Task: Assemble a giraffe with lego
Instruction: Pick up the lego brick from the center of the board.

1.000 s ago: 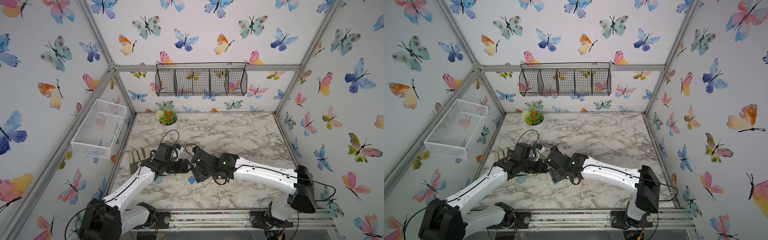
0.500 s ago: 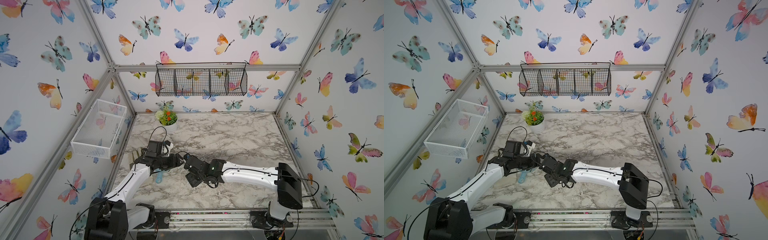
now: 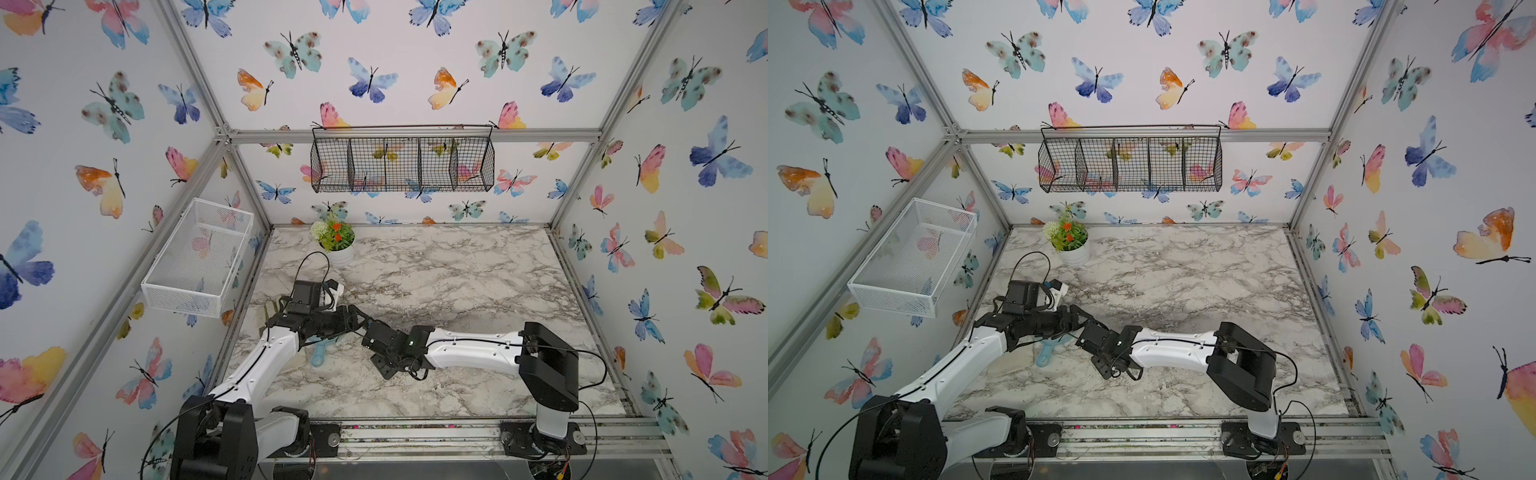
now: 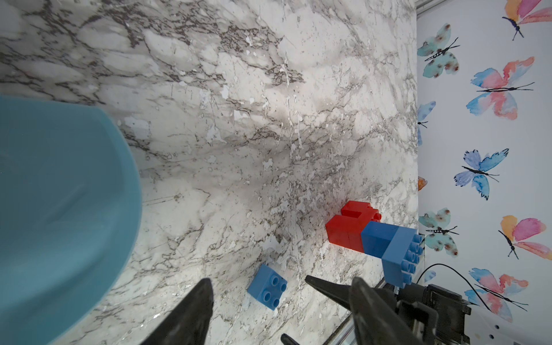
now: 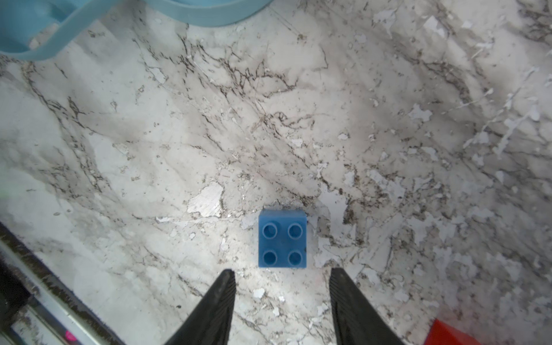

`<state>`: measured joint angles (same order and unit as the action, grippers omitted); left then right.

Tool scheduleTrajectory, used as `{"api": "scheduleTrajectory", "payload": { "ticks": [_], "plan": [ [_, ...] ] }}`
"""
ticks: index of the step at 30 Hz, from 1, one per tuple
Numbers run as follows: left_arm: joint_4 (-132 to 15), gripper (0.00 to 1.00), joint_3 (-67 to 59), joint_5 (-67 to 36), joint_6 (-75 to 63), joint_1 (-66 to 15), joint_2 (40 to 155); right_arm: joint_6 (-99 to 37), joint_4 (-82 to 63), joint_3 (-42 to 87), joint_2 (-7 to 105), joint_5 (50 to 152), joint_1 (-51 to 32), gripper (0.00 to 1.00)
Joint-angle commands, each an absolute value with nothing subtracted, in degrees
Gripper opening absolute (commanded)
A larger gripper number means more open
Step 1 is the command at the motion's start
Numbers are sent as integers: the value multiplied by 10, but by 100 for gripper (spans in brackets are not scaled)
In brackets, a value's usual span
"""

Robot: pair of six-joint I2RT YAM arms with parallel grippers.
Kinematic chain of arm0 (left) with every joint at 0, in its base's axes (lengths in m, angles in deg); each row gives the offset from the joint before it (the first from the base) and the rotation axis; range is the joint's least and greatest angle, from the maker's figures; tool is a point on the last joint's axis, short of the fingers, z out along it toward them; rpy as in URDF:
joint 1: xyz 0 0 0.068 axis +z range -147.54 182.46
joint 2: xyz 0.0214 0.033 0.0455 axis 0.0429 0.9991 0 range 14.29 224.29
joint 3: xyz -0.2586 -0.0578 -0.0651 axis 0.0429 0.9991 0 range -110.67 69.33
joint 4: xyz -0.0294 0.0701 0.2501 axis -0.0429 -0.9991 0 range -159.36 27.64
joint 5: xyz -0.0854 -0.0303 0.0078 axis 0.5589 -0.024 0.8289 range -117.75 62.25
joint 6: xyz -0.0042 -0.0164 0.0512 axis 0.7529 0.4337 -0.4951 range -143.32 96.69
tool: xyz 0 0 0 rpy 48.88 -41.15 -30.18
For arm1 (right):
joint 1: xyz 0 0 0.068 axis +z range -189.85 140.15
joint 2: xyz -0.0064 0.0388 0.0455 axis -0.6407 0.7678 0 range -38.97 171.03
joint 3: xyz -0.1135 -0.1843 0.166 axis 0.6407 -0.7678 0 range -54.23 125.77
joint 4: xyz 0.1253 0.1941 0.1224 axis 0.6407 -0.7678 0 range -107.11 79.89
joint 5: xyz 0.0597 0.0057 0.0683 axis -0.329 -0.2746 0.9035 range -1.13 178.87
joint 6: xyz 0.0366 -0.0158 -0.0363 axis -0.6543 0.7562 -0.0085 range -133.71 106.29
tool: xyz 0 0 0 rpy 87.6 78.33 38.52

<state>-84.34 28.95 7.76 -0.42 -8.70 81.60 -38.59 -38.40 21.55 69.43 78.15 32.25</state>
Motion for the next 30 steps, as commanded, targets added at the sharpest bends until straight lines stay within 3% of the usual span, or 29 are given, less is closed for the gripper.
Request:
{"api": "scheduleTrajectory", "payload": {
  "ticks": [1,17,30],
  "plan": [
    [-838,72,291,102,-14,-85,818,-374,-367,213,712,777,326,54],
    [-838,72,292,98,-13,-74,822,-373,-355,212,746,773,325,50],
    [-838,72,292,99,-13,-73,822,-377,-356,211,752,765,324,41]
  ]
}}
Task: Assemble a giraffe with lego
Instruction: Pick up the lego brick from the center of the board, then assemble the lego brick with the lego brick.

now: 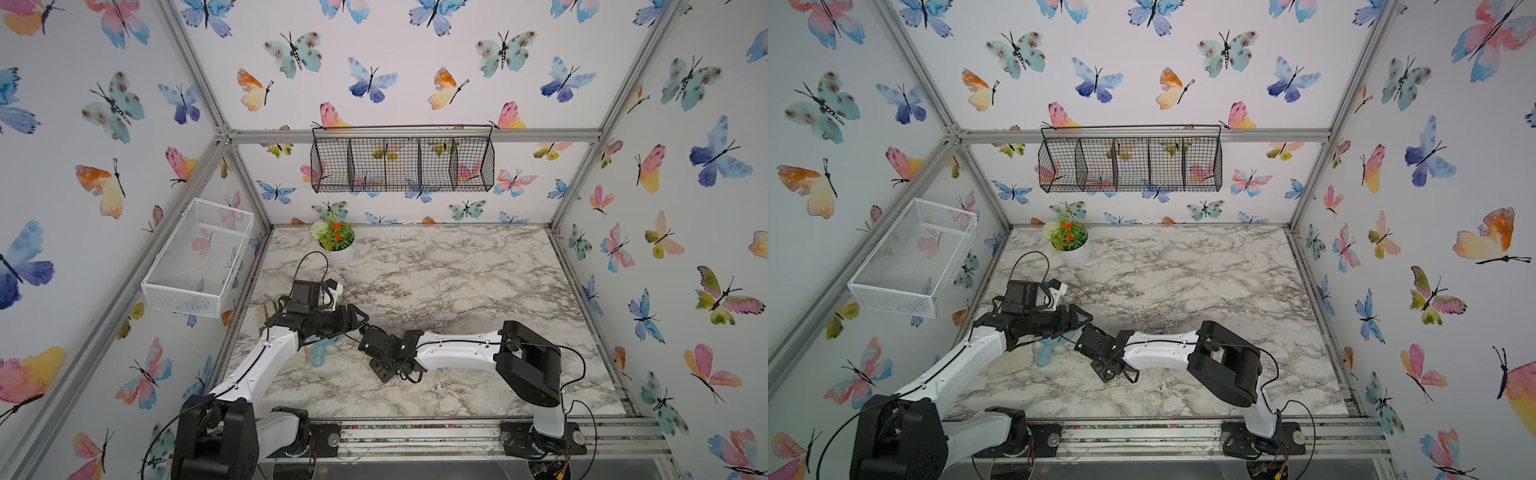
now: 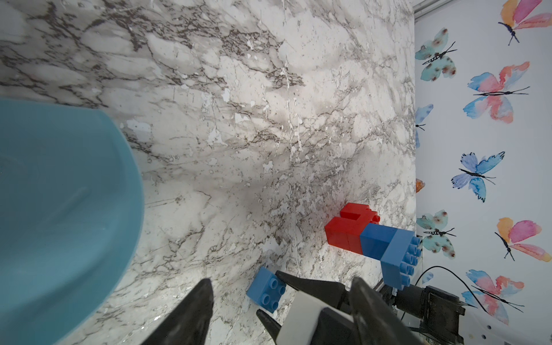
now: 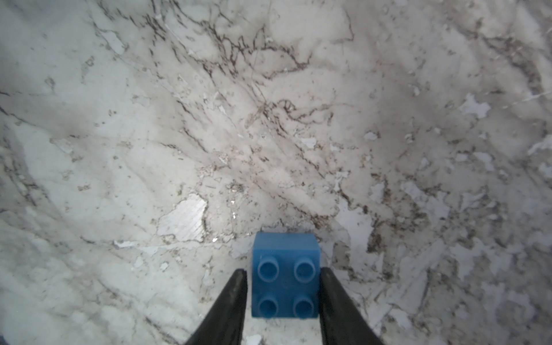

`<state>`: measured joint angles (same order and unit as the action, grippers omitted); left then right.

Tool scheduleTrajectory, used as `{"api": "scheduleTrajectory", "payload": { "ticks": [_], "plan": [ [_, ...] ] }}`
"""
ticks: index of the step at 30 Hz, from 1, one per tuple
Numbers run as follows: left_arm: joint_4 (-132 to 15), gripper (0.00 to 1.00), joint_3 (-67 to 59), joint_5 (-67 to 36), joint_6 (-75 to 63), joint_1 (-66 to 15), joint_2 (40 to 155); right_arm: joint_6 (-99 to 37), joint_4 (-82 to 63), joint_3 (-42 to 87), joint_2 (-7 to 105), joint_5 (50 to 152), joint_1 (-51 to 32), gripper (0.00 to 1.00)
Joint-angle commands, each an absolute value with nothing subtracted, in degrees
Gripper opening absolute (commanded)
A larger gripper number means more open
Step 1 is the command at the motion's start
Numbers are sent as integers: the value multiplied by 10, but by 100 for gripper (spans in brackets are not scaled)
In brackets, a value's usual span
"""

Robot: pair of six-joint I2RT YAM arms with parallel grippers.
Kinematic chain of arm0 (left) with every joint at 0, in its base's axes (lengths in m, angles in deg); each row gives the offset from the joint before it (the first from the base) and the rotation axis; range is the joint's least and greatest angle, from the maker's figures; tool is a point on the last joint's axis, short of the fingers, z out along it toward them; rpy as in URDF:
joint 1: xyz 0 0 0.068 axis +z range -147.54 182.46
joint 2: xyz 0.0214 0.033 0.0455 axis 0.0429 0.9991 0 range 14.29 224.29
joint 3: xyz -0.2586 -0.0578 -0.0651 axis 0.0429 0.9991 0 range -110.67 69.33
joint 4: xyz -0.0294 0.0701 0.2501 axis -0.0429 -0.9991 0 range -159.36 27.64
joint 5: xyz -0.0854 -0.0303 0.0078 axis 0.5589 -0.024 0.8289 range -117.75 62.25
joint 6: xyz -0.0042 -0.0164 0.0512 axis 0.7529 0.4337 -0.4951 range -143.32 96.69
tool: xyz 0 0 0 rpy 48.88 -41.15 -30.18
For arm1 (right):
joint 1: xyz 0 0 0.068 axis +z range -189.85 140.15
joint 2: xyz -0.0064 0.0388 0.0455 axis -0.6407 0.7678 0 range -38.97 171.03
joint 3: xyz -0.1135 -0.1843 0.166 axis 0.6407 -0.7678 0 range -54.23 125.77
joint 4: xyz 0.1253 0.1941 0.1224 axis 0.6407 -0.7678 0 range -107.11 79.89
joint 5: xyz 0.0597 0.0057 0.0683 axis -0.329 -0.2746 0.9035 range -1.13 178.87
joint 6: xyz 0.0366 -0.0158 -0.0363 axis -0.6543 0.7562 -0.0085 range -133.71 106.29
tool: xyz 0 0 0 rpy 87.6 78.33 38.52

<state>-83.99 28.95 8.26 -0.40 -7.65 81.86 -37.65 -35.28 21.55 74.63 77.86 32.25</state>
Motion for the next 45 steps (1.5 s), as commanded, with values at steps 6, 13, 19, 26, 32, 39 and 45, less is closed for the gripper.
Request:
{"api": "scheduleTrajectory", "payload": {
  "ticks": [6,13,19,26,32,39,45],
  "plan": [
    [-839,72,292,99,-13,-72,824,-380,-364,215,742,756,325,35],
    [-838,72,293,100,-13,-72,827,-398,-412,246,715,750,325,33],
    [-834,72,295,106,-13,-73,830,-428,-488,289,681,736,325,33],
    [-827,72,300,122,-12,-78,830,-454,-572,338,647,699,324,34],
    [-828,72,300,112,-11,-115,823,-476,-645,380,624,685,311,35],
    [-827,72,299,109,-10,-160,824,-491,-681,354,573,666,283,35],
    [-825,72,300,114,-10,-171,827,-482,-663,304,526,681,253,35]
  ]
}}
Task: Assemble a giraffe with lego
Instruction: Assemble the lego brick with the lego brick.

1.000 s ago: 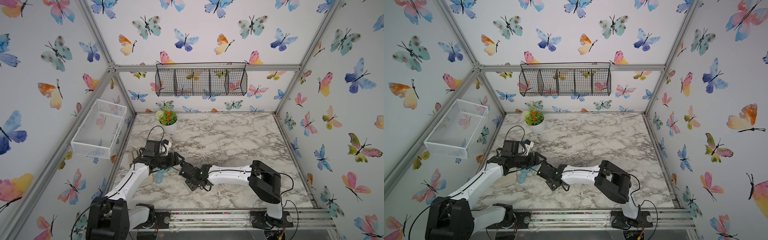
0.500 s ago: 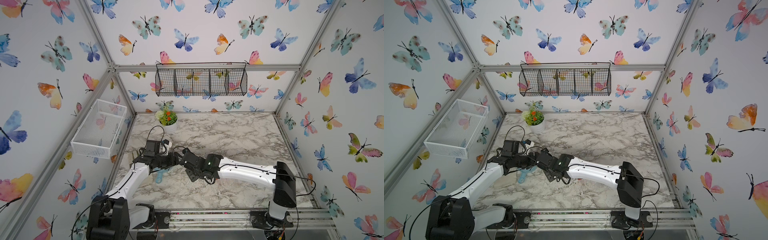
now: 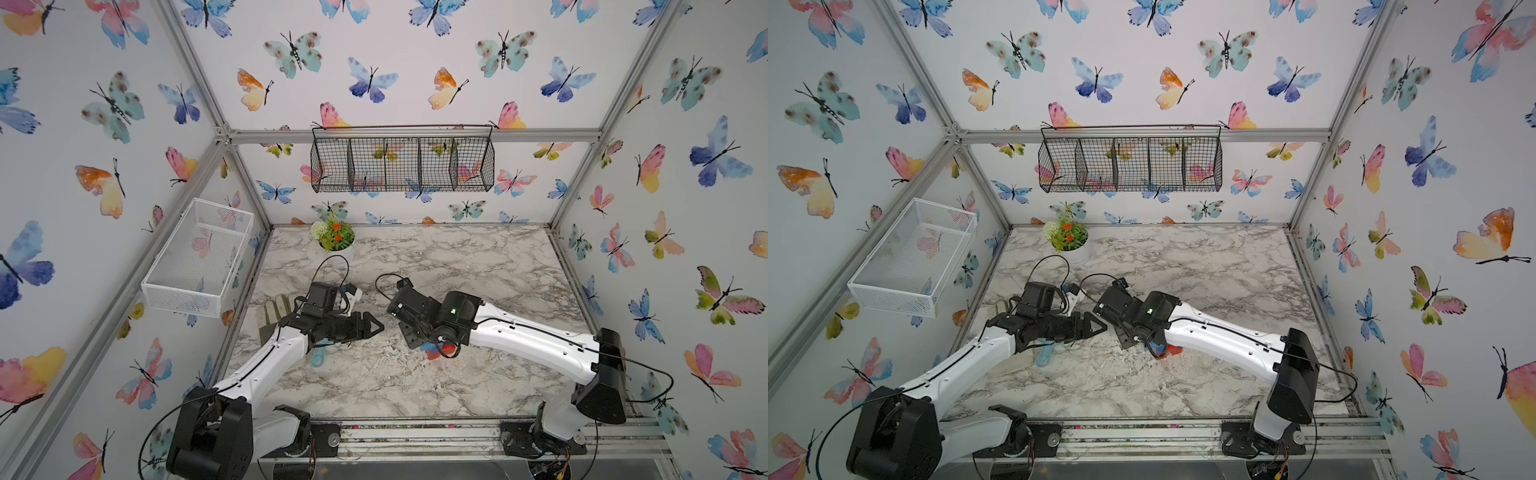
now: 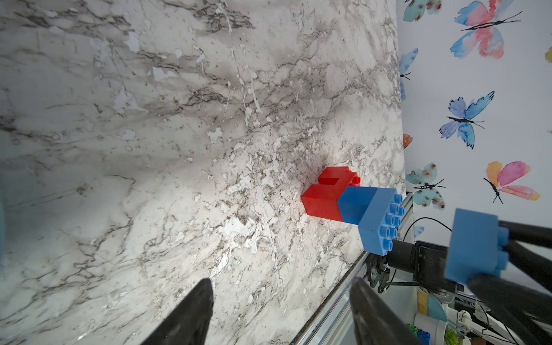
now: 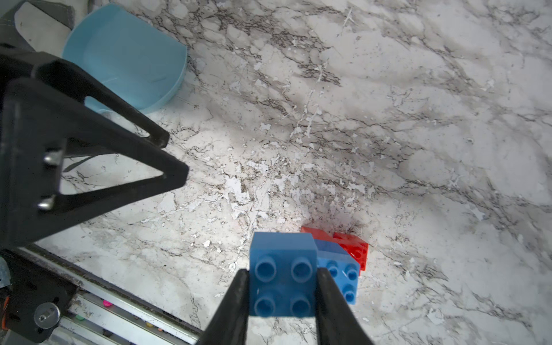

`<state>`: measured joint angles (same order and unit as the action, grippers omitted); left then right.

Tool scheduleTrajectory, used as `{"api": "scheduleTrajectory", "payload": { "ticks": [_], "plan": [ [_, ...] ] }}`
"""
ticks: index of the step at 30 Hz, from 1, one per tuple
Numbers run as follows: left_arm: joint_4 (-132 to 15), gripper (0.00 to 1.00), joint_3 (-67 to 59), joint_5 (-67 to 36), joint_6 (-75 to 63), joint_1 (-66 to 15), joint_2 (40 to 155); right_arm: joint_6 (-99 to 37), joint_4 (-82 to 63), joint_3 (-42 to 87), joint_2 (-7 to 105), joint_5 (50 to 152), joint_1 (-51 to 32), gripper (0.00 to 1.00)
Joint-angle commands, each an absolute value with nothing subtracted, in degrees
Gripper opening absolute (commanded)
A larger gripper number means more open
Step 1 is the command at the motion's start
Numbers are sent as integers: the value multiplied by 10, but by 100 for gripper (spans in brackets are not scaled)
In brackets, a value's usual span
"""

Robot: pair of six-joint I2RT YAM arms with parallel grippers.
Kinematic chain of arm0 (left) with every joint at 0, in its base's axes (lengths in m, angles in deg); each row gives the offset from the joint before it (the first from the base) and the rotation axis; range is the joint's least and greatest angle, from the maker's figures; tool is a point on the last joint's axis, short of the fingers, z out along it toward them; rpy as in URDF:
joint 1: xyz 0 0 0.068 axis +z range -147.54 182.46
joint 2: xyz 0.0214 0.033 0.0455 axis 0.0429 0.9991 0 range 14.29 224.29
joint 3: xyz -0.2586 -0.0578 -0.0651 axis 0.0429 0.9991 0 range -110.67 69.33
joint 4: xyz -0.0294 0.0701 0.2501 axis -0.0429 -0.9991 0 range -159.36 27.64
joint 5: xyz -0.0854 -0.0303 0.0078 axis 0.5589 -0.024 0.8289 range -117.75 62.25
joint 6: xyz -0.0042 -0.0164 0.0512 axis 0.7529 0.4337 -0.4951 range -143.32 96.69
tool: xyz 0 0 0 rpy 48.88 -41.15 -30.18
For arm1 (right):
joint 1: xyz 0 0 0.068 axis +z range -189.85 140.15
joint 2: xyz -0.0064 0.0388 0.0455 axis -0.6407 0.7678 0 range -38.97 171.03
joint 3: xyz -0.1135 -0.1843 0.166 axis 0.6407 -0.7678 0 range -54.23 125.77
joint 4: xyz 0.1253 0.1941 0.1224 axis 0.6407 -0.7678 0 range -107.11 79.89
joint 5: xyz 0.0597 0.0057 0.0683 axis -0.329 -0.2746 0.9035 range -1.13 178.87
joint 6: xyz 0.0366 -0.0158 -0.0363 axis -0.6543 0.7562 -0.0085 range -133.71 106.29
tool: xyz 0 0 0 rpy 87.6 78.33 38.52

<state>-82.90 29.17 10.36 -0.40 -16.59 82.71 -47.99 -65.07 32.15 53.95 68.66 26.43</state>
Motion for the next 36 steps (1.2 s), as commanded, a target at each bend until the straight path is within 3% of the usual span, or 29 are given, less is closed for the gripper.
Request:
{"api": "scheduleTrajectory", "payload": {
  "ticks": [1,36],
  "plan": [
    [-825,72,300,115,-10,-173,827,-480,-661,297,521,682,249,35],
    [-827,72,300,100,-11,-194,823,-496,-632,179,465,729,216,34]
  ]
}}
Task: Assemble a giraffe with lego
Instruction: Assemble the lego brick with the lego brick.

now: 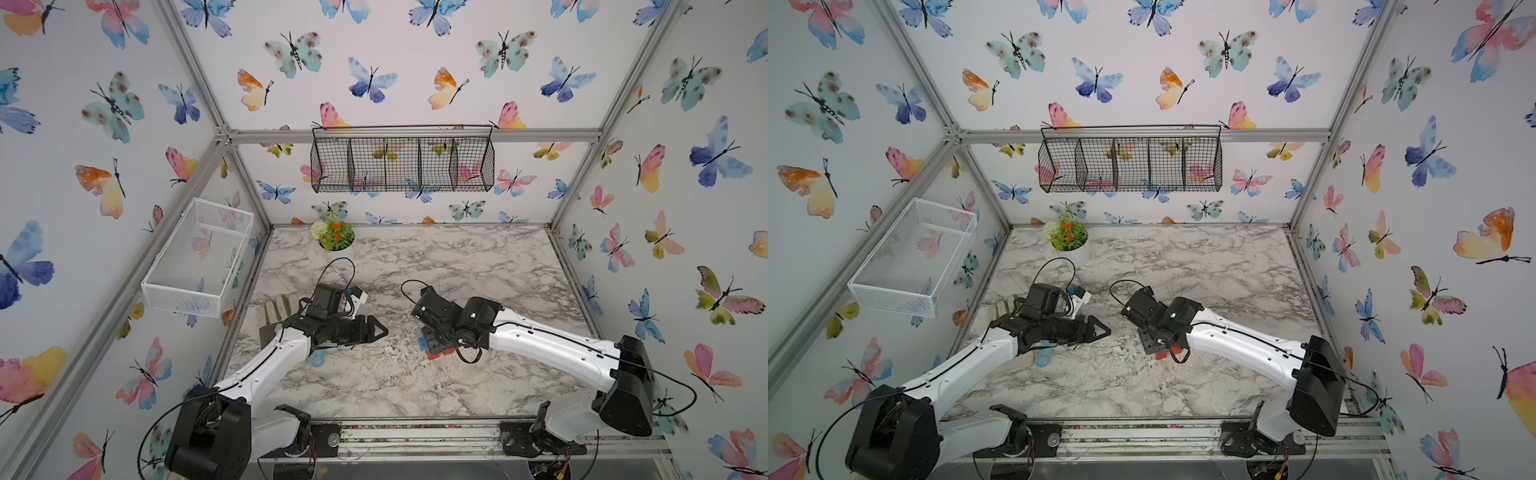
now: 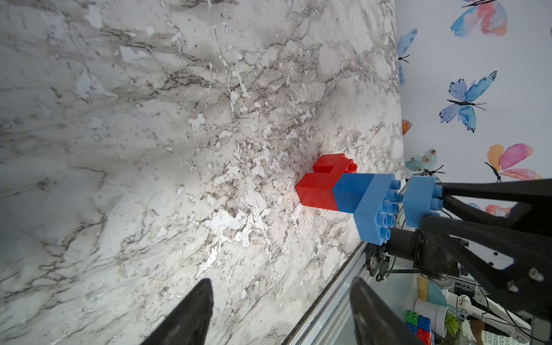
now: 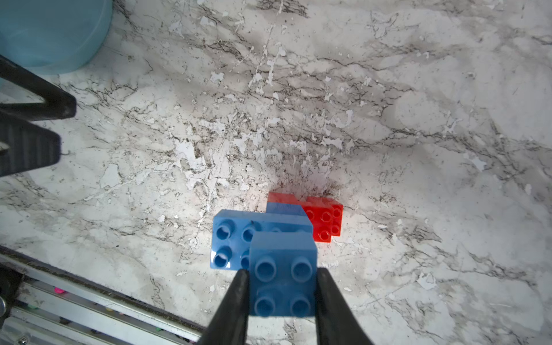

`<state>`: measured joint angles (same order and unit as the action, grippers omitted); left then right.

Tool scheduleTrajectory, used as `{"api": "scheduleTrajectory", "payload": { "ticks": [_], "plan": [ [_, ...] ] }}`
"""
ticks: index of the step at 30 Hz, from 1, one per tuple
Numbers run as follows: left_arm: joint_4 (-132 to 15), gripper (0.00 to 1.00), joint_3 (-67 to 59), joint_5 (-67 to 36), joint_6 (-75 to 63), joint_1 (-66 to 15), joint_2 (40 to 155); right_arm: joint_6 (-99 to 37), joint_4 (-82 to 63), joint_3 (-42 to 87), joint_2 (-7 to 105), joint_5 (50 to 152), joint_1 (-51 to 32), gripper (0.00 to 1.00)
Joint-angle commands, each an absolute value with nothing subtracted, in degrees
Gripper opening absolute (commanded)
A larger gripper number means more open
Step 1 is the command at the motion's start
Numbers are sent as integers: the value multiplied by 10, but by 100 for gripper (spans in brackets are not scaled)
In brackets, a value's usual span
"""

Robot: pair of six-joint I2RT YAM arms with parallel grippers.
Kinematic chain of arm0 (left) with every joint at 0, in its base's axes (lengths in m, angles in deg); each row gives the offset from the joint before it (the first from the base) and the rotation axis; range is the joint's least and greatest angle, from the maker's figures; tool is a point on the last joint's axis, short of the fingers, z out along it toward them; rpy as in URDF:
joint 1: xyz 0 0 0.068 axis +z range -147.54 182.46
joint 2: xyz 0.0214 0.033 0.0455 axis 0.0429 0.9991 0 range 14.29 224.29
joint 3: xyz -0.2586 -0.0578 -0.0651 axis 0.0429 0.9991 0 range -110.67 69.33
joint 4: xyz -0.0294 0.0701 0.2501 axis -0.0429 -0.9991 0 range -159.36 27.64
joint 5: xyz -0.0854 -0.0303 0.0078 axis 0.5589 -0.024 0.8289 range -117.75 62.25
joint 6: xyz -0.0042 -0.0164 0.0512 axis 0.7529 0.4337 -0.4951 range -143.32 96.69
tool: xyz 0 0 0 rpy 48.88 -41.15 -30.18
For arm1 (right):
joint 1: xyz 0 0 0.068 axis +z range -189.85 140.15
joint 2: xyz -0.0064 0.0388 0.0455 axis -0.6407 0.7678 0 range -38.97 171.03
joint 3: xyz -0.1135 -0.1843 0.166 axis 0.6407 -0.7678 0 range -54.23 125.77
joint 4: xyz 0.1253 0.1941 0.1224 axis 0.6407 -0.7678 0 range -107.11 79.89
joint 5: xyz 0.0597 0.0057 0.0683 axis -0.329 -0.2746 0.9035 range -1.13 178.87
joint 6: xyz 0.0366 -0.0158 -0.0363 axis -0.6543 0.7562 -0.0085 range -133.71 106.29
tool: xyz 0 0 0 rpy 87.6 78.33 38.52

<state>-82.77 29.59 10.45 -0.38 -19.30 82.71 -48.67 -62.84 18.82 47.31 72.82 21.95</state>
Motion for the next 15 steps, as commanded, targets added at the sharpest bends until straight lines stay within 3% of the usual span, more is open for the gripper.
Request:
{"api": "scheduleTrajectory", "payload": {
  "ticks": [1,15],
  "plan": [
    [-827,72,300,100,-11,-194,823,-497,-630,176,465,729,216,34],
    [-827,72,300,99,-10,-194,824,-496,-622,166,467,723,216,34]
  ]
}}
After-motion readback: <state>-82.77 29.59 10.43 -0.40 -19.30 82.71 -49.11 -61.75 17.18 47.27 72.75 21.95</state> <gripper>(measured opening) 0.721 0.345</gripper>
